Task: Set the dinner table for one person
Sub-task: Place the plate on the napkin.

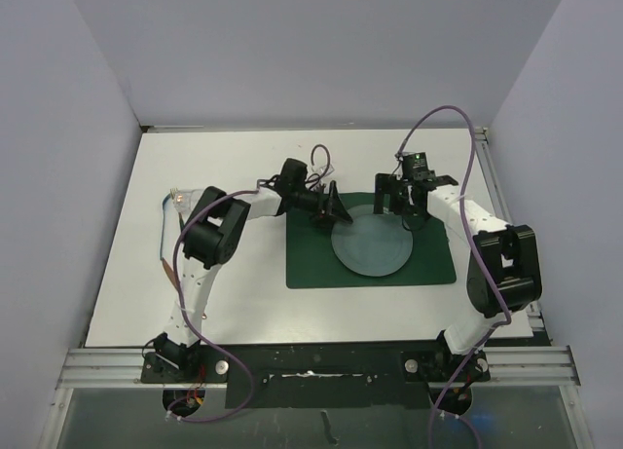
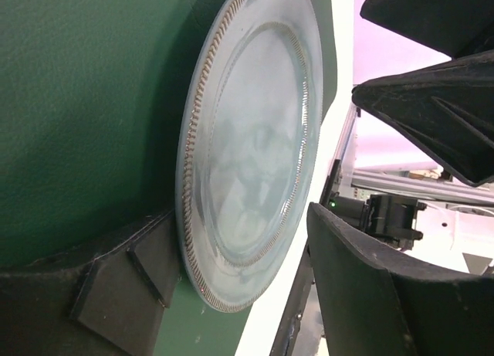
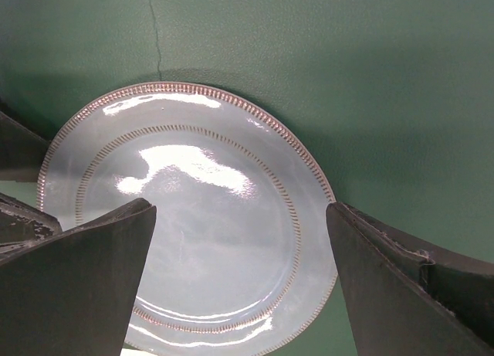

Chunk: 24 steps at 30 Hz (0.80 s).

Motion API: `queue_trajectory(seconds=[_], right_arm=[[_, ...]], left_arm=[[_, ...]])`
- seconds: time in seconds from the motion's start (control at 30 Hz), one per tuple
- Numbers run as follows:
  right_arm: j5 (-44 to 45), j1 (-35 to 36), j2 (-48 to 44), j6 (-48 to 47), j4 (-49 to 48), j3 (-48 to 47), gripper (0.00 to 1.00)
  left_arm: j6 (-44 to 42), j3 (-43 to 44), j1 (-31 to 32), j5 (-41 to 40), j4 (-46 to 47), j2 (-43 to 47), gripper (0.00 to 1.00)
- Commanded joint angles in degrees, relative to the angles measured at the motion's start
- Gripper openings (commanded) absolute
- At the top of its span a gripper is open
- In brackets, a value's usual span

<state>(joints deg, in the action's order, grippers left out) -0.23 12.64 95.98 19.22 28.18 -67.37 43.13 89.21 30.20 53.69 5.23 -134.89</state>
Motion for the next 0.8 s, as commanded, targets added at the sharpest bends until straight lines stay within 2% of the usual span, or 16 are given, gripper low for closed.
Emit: queue_trajectory(seconds=[0.0,0.13,0.3,0.43,0.63,0.77], right_arm=[[1.77,-1.36,-3.52,-0.55,-1.65,1.1,0.98],[2.55,-2.38,-5.01,-0.13,-1.98,2.58,0.98],[2.66,-3.25,-5.63,-0.04,-1.7,3.43,0.98],[2.57,-3.45,-5.56,0.19,-1.73,3.97,1.0],[1.34,-3.42,-4.38,0.29,-2.45,6.55,0.87],[0.74,-3.48,-4.05,0.87,-3.75,9.18,0.65]], left_arm=[[-5.94,0.78,-2.28,-10.06,-6.77,3.03,0.67],[-6.59,-1.75,-4.04,-16.35,-9.53,6.12,0.67],[-11.07,-2.7,-5.21,-28.28,-18.63,9.23,0.68],[-11.89,-5.52,-6.05,-29.06,-19.4,10.88,0.69],[-12.08,-10.96,-5.28,-33.68,-19.99,13.57,0.69],[-12.11,-15.07,-3.95,-36.24,-19.66,15.65,0.69]])
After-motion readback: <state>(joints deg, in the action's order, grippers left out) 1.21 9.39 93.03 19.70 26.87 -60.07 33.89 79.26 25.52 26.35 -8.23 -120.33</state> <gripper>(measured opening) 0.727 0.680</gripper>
